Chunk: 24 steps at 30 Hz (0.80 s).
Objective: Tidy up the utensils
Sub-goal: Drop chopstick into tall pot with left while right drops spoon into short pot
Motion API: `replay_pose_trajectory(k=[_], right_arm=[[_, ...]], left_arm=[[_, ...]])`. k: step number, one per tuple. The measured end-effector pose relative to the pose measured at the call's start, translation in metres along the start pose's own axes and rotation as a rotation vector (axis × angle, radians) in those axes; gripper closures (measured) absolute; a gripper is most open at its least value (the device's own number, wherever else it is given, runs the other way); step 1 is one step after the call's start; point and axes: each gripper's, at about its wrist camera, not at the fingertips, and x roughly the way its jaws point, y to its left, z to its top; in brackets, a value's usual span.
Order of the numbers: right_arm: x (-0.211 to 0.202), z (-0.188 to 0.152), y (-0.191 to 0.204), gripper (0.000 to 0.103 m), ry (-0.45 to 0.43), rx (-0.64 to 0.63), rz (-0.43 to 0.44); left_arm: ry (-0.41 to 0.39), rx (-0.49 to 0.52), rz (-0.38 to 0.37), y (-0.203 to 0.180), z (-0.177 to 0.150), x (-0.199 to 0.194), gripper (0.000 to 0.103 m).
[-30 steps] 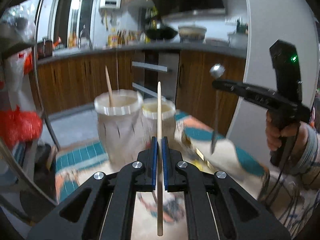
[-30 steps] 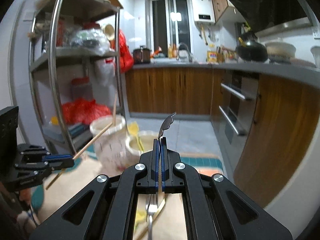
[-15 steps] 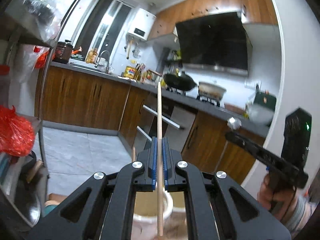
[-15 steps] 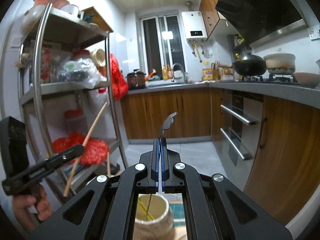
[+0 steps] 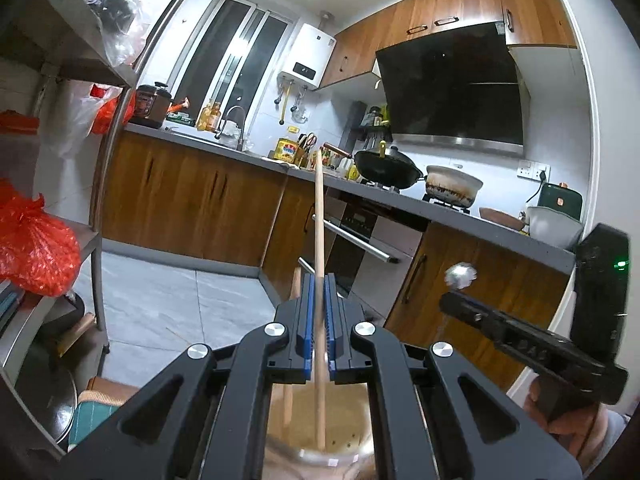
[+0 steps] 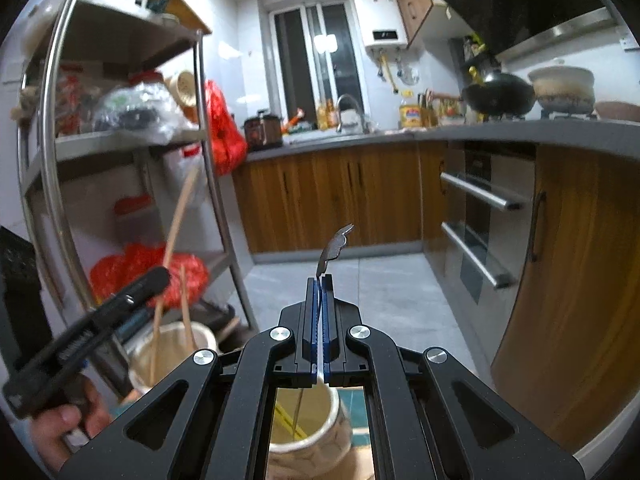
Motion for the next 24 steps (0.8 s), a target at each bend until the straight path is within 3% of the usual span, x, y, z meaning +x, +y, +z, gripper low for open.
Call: replay_pose_trajectory(k=[7, 17, 20, 22, 24], right_arm=[[0.011, -0.019, 0.004, 0.100, 0.080, -0.018, 0.022], [0.016, -0.031, 0.000, 0.100, 0.119, 0.000, 0.000], [0.019, -0.031, -0.002, 0.100, 0.126, -0.001, -0.011], [0.022, -0.030, -0.003, 0.099, 0.133, -0.001, -0.016], [0.022, -0.029, -0.004, 0.090, 0.134, 0.002, -0.019]], left_arm=[[0.074, 0.089, 0.041, -0.005, -0.016, -0.014, 0.098], [0.156, 0.099, 0.109, 0.002, -0.022, -0.015, 0.097], [0.164, 0.100, 0.112, 0.002, -0.020, -0.018, 0.087], [0.158, 0.097, 0.115, 0.002, -0.018, -0.022, 0.075], [0.152, 0.100, 0.114, 0.000, -0.016, -0.026, 0.071]])
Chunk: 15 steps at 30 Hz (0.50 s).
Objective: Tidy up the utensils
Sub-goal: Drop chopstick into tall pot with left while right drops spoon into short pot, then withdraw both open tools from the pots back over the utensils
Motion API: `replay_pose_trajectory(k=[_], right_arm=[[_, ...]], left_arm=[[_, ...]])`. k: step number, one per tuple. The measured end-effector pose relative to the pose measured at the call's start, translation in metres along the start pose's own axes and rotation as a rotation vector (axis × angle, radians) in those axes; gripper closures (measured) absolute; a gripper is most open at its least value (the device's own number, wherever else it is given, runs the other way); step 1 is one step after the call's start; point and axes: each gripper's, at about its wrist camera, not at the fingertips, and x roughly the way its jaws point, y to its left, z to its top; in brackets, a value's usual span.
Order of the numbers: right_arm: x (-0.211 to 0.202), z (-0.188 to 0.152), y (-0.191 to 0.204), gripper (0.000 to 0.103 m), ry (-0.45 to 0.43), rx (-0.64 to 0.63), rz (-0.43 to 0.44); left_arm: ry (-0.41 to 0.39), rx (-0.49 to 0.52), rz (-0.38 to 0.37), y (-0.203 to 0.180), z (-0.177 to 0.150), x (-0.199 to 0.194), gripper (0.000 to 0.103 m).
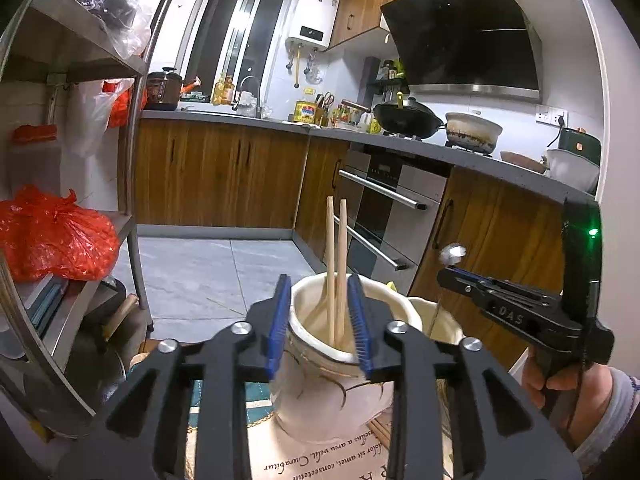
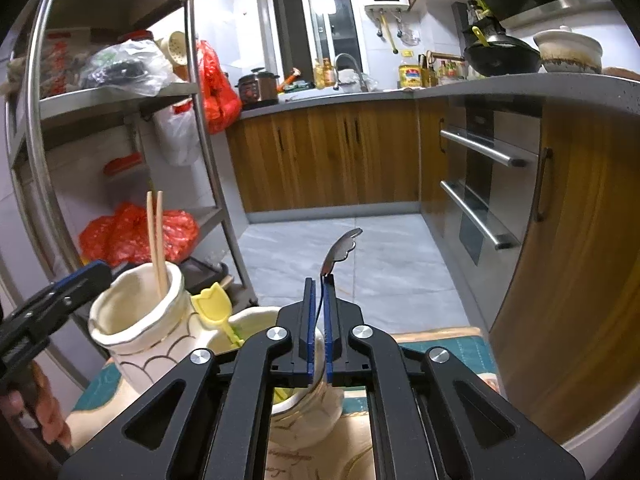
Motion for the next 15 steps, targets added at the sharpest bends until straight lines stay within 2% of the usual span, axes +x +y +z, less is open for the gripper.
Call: replay_pose_trajectory(k=[3, 4, 7, 8, 10, 12, 14, 15], right_arm=[[-0.002, 0.000, -0.001, 0.074, -0.001, 0.008, 0.006], [-0.003, 0.001, -0.002, 0.072, -0.005, 0.014, 0.007], [-0.009, 0.001, -0.006, 0.061, -0.014, 0.031, 0.016], [-0.014, 0.001, -0.008, 0.054, -0.021, 0.038, 0.018], [-0.022, 0.001, -0.010, 0.042, -0.038, 0.043, 0.027], [-0.031, 0.001, -0.012, 0.021, -0.054, 0.046, 0.033], [-0.041, 0.000, -0.013, 0.008, -0.074, 0.055, 0.051], [-0.045, 0.001, -0.015, 0.006, -0.081, 0.059, 0.055]], left_arm=[[-0.001, 0.005, 0.007, 0.000, 0.003, -0.005, 0.064], [-0.003, 0.007, 0.008, 0.000, 0.004, -0.008, 0.063], [-0.007, 0.013, 0.015, -0.001, 0.006, -0.013, 0.045], [-0.007, 0.016, 0.021, -0.001, 0.006, -0.015, 0.041], [-0.007, 0.031, 0.044, -0.003, 0.007, -0.020, 0.024], [-0.010, 0.040, 0.060, -0.005, 0.007, -0.024, 0.013], [-0.007, 0.051, 0.065, -0.007, 0.008, -0.028, 0.009], [-0.006, 0.056, 0.069, -0.008, 0.008, -0.029, 0.006]])
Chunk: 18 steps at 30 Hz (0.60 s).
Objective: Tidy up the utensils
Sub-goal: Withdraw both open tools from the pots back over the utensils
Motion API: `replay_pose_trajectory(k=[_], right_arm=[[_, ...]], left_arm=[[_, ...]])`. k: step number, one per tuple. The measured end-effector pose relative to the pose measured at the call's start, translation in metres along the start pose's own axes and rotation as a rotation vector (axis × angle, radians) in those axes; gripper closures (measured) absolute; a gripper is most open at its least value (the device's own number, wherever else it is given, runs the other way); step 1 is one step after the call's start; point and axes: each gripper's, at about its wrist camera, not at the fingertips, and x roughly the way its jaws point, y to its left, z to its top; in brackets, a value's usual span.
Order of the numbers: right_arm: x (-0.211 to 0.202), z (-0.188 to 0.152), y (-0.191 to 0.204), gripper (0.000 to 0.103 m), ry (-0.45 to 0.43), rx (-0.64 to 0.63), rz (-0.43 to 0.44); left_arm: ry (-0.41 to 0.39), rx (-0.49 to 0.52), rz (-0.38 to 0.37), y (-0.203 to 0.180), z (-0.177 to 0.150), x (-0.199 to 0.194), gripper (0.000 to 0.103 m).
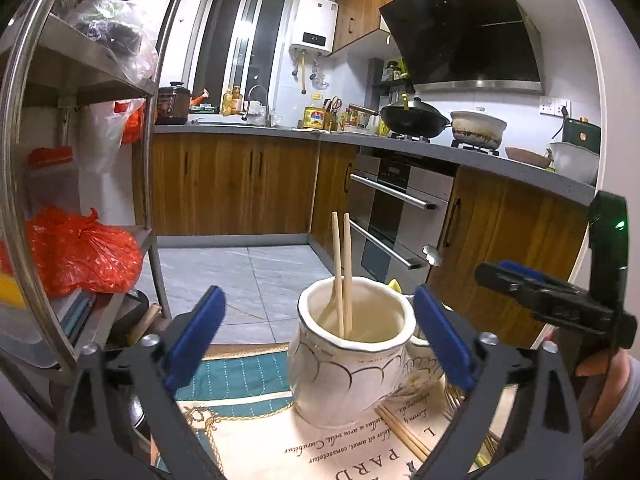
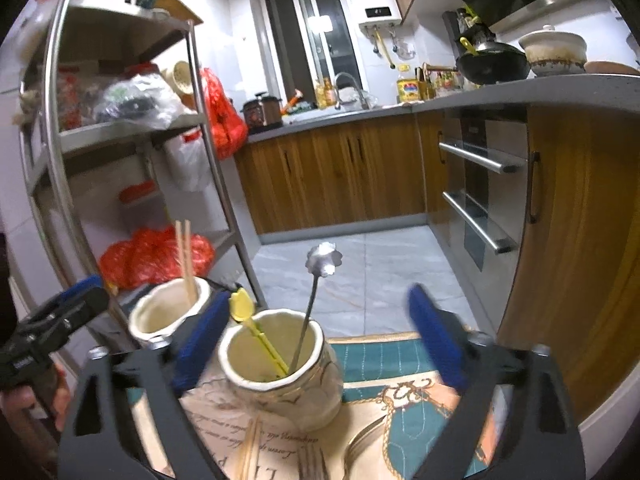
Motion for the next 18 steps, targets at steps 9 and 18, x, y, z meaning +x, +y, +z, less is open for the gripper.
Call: replay_pose_trajectory(k=[9, 18], right_arm=[[-0.031, 0.004, 0.000, 0.005, -0.026, -0.059, -0.053], [-0.049, -0.007, -0.005, 0.005, -0.004, -0.114, -0.133]], left_arm=[[0.014, 0.037, 0.018, -0.010, 0.003, -0.014, 0.006], [0.062, 0.065, 0.013, -0.017, -0.008, -0.021, 0.006]])
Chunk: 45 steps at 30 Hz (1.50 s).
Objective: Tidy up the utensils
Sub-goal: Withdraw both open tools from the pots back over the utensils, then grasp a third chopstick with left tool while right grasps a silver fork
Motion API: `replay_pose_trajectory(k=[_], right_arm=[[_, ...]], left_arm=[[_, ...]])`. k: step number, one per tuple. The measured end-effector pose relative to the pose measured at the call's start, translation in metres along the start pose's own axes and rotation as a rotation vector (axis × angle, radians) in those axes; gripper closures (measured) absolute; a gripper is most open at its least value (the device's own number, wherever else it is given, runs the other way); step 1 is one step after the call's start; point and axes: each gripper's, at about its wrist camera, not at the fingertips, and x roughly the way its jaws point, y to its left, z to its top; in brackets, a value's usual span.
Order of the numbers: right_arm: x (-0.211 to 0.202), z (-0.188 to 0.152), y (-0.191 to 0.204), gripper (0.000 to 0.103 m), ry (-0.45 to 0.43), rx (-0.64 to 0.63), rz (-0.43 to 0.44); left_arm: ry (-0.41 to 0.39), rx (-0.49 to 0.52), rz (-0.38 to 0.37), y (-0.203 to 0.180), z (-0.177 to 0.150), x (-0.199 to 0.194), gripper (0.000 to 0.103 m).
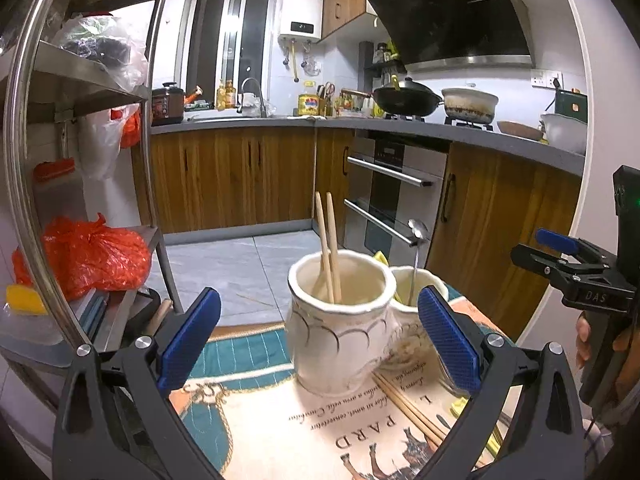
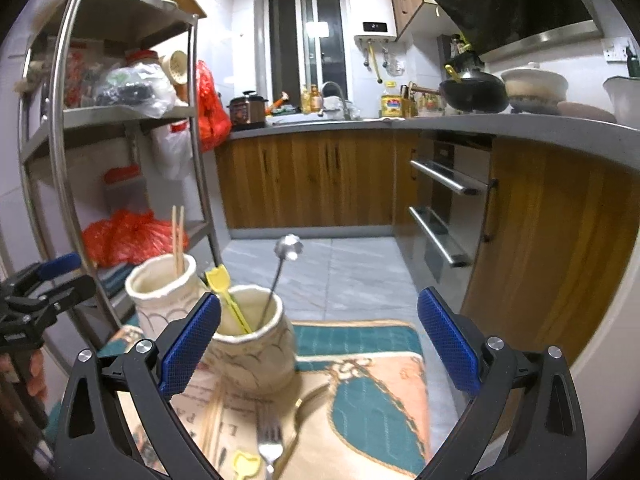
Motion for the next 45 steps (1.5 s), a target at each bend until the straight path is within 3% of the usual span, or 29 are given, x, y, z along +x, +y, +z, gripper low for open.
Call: replay_pose_trajectory(k=[6, 11, 19, 29, 33, 40, 45], right_arm=[[-0.007, -0.015, 0.001, 0.005, 0.013, -0.065, -0.075], [-0.007, -0.031, 0.003, 0.005, 0.067, -0.100, -0.052], [-0.005, -0.067, 0.001, 0.005, 0.191, -0.096, 0.028], [-0.003, -0.097, -0.006, 0.005, 0.285, -0.118, 0.030], [-0.003, -0.103, -0.009, 0.005, 0.309, -0.118, 0.031], [-0.005, -0.106, -0.006, 0.008, 0.324, -0.121, 0.062], [-0.007, -0.108, 0.000, 0.032, 0.346, -0.156, 0.091]], left_arm=[[0.034, 0.033, 0.041, -0.009, -0.010, 0.003, 0.006], [0.068, 0.034, 0.041, -0.016, -0.020, 0.005, 0.006], [0.185, -0.036, -0.081, -0.026, -0.048, 0.013, 0.006], [0.370, 0.025, -0.069, -0.062, -0.100, 0.034, 0.006], [0.395, 0.058, -0.019, -0.067, -0.104, 0.037, 0.006], [0.486, 0.077, 0.006, -0.075, -0.111, 0.044, 0.007], [0.515, 0.063, -0.008, -0.080, -0.111, 0.045, 0.016]])
